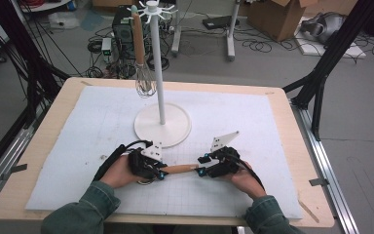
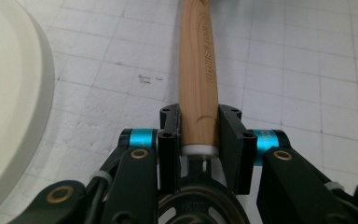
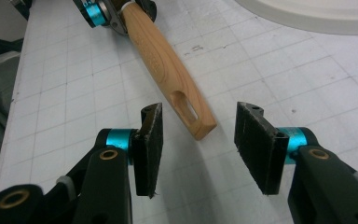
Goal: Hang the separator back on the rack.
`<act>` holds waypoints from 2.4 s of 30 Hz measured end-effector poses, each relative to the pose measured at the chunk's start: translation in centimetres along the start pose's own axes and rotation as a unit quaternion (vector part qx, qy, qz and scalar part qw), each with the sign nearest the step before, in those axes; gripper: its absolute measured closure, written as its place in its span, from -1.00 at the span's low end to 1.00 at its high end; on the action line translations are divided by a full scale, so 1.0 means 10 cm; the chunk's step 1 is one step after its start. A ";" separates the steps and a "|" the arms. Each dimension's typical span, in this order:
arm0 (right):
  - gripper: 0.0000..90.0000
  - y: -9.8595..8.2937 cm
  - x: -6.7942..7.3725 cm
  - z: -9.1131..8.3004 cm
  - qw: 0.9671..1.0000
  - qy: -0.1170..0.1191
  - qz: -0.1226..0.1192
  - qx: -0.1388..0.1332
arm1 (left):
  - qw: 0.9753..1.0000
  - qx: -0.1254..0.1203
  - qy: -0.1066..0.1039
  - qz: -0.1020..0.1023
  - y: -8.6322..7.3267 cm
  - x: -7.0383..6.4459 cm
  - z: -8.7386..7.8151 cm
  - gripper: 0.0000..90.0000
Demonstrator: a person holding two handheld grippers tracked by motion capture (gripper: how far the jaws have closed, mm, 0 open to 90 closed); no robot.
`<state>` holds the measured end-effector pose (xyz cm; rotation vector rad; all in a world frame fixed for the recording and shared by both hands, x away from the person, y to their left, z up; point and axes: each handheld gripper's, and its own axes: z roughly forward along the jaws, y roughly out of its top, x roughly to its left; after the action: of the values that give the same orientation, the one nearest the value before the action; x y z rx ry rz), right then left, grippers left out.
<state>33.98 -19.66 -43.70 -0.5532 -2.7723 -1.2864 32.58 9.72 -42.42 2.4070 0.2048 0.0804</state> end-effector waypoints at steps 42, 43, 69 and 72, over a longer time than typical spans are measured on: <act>0.49 0.38 0.17 -0.07 0.995 0.066 -0.014 -0.079 | 0.998 -0.042 -0.028 -0.034 -0.04 0.04 -0.25 0.53; 0.47 0.39 0.17 -0.07 0.994 0.067 -0.012 -0.082 | 0.998 -0.042 -0.027 -0.035 -0.04 0.03 -0.26 0.53; 0.08 0.73 0.30 0.02 0.991 0.032 0.029 -0.130 | 0.992 -0.109 0.009 -0.064 0.00 0.07 -0.46 0.54; 0.10 0.75 0.31 0.03 0.990 0.029 0.028 -0.134 | 0.992 -0.109 0.011 -0.064 0.03 0.07 -0.45 0.54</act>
<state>33.63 -14.04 -37.83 -0.5910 -2.5331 -1.6465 32.84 12.58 -38.90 2.1718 0.3431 0.0665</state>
